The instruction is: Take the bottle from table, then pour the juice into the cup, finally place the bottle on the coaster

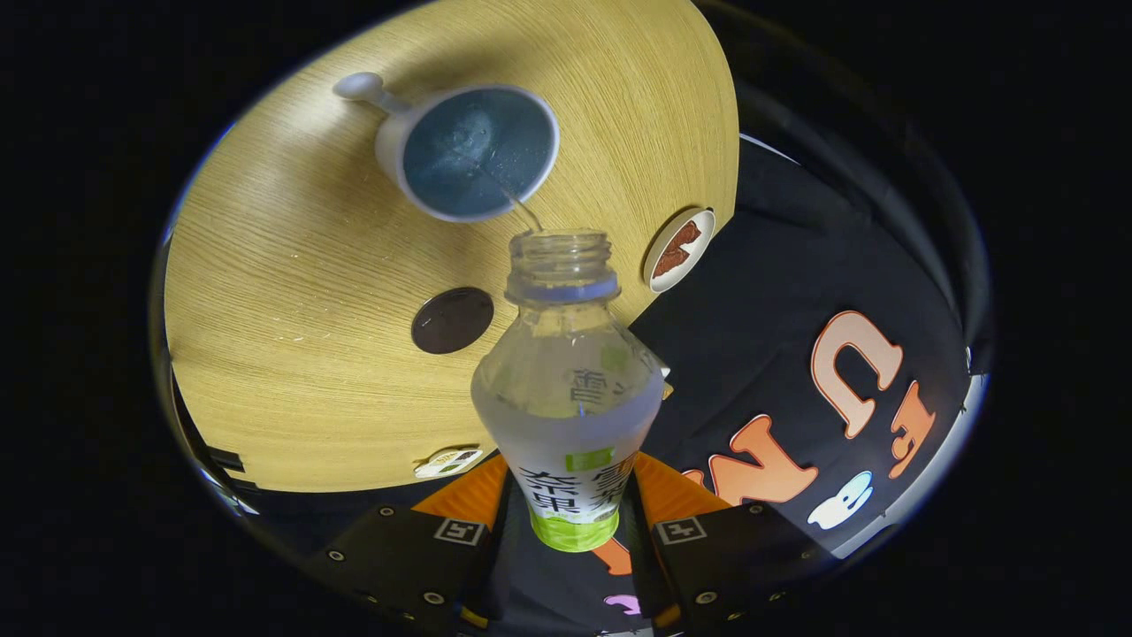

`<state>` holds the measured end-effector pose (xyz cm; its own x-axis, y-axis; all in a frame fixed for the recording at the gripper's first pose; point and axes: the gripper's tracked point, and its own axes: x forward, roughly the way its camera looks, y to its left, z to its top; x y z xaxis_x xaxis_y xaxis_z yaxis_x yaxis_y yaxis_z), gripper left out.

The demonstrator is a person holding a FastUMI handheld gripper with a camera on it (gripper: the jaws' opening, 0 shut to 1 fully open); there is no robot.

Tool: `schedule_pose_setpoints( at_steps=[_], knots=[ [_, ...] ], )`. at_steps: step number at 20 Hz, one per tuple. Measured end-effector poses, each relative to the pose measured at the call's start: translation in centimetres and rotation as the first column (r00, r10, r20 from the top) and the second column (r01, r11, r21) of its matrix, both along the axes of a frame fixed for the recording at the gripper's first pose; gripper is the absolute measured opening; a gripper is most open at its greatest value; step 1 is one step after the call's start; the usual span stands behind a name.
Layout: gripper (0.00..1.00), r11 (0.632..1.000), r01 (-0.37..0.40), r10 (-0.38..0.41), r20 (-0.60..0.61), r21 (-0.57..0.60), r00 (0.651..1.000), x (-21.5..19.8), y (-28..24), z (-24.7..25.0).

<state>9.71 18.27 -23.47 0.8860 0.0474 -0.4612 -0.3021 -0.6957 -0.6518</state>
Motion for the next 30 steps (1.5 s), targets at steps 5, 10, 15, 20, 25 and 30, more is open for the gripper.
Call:
schedule_pose_setpoints(
  at_steps=[5, 10, 15, 20, 25, 30],
  knots=[
    [0.55, 0.994, 0.039, -0.038, -0.013, 0.101, 0.999, -0.9, -0.4, -1.2],
    [0.56, 0.939, 0.153, -0.142, -0.059, 0.309, 0.988, -2.4, -1.2, -2.4],
    [0.56, 0.815, 0.254, -0.226, -0.118, 0.52, 0.967, -2.7, -2.1, -2.7],
    [0.56, 0.571, 0.387, -0.31, -0.246, 0.724, 0.918, -2.4, -3.1, -1.6],
    [0.56, 0.263, 0.47, -0.306, -0.389, 0.842, 0.869, -1.4, -3.9, -0.1],
    [0.56, -0.094, 0.54, -0.272, -0.543, 0.836, 0.794, 0.6, -5.5, 0.6]
  ],
)
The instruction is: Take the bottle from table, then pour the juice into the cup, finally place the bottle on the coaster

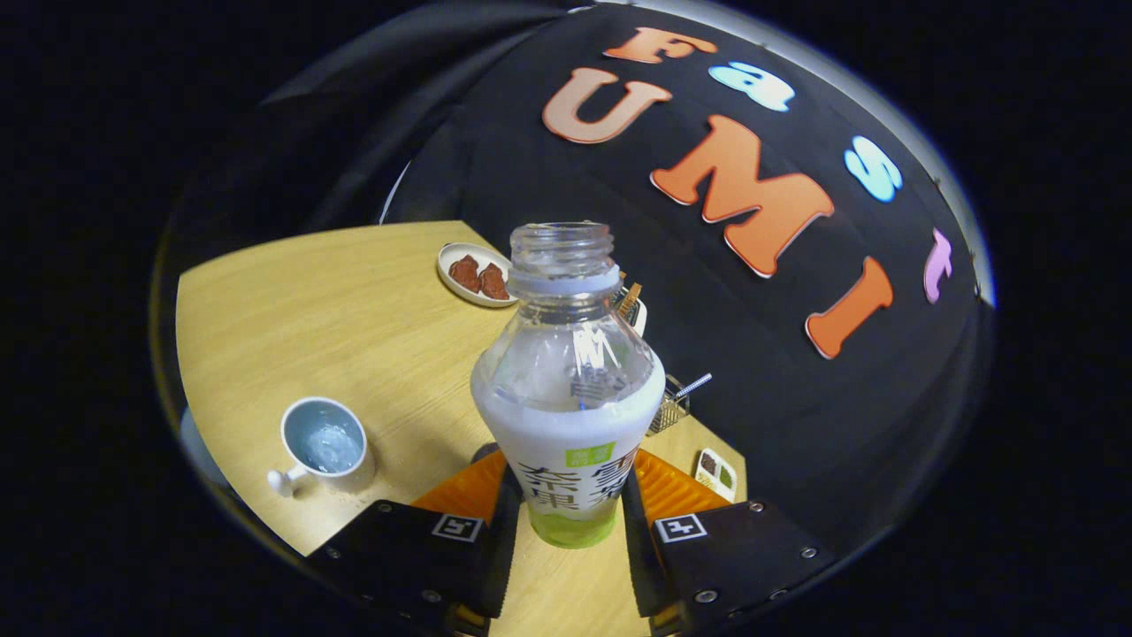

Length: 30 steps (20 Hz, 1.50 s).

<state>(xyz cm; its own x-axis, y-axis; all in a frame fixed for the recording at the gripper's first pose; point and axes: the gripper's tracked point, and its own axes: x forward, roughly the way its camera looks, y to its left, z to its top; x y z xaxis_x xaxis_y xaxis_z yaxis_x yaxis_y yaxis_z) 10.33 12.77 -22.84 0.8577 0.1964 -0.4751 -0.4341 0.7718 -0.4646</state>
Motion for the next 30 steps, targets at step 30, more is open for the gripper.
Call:
schedule_pose_setpoints(
  at_steps=[30],
  knots=[
    [0.7, 0.864, 0.27, -0.19, -0.22, 0.425, 0.957, 8.2, 0.4, -13.2]
  ],
)
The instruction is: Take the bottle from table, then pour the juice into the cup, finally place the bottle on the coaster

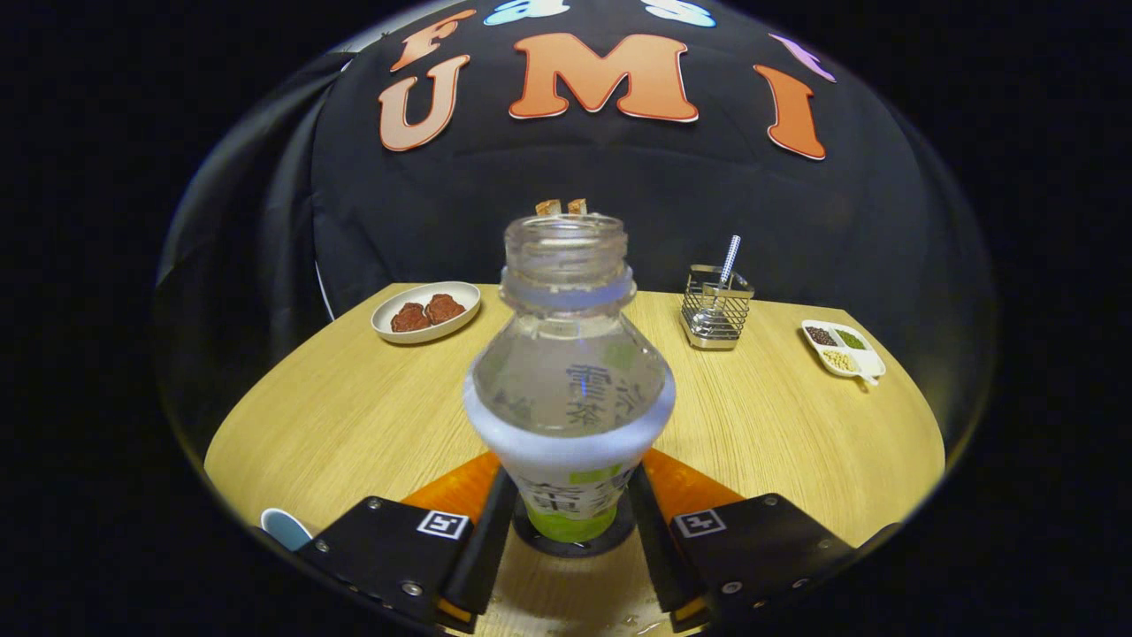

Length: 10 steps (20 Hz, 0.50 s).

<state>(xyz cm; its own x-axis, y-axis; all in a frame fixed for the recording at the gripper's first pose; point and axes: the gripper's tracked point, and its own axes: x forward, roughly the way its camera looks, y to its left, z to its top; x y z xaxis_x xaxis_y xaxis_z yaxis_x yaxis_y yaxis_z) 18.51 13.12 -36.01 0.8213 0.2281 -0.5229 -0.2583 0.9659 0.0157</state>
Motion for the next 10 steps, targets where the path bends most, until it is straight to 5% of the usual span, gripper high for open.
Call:
schedule_pose_setpoints(
  at_steps=[2, 4, 10],
  knots=[
    [0.9, 1.0, 0.006, -0.006, -0.006, 0.004, 1.0, -0.9, -0.1, 0.5],
    [0.97, 0.999, 0.029, -0.029, 0.002, 0.03, 1.0, -1.3, -0.5, 1.9],
    [0.97, 0.986, 0.134, -0.142, 0.075, 0.101, 0.987, -5.1, -4.4, 11.4]
  ],
)
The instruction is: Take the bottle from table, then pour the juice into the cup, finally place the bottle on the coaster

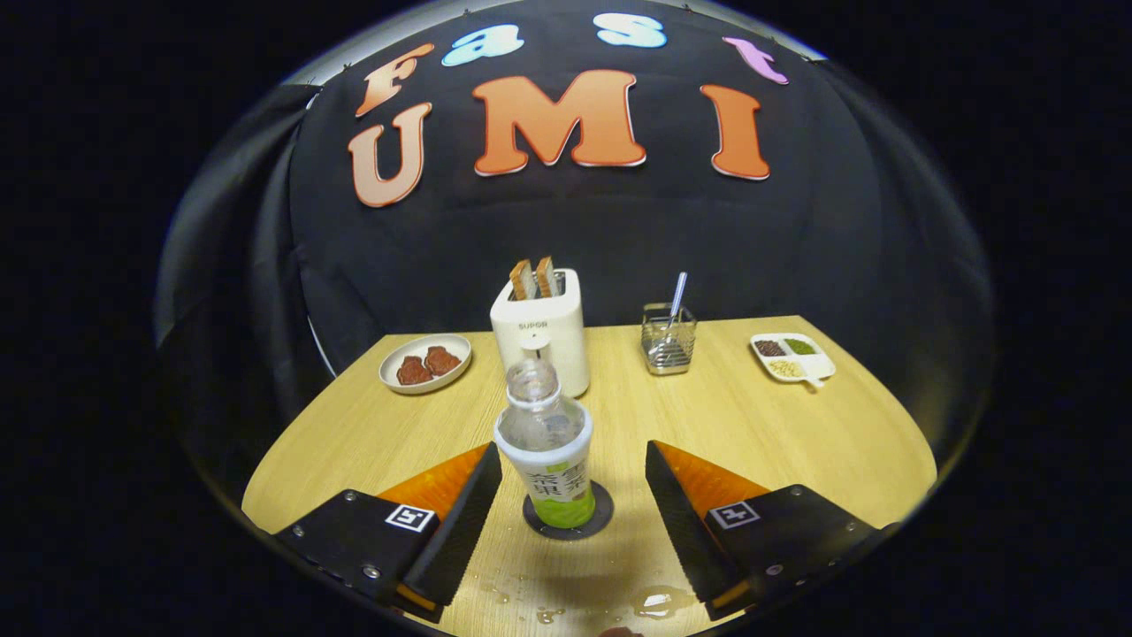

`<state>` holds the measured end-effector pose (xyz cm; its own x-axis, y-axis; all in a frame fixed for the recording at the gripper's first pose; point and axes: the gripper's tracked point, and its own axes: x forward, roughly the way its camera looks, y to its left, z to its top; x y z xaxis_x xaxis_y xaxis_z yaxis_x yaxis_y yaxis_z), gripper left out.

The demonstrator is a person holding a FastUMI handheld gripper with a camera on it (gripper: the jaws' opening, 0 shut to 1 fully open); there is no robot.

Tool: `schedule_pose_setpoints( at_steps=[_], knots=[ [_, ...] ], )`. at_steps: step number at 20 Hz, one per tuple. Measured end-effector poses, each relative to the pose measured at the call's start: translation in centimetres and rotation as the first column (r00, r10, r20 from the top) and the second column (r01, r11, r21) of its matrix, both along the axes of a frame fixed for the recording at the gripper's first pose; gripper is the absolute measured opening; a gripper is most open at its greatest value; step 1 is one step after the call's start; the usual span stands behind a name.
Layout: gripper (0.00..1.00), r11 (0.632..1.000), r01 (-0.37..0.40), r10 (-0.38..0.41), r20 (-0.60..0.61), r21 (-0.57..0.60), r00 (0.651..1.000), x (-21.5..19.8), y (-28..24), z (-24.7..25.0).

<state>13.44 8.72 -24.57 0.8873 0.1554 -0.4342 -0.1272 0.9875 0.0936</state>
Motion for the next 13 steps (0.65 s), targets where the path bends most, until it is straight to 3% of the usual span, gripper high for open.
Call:
schedule_pose_setpoints(
  at_steps=[8, 13],
  knots=[
    [0.97, 0.971, 0.235, -0.228, 0.15, -0.033, 0.962, -8.2, -9.1, 14.6],
    [0.97, 0.953, 0.298, -0.281, 0.216, -0.053, 0.935, -12.2, -10.5, 20.8]
  ],
)
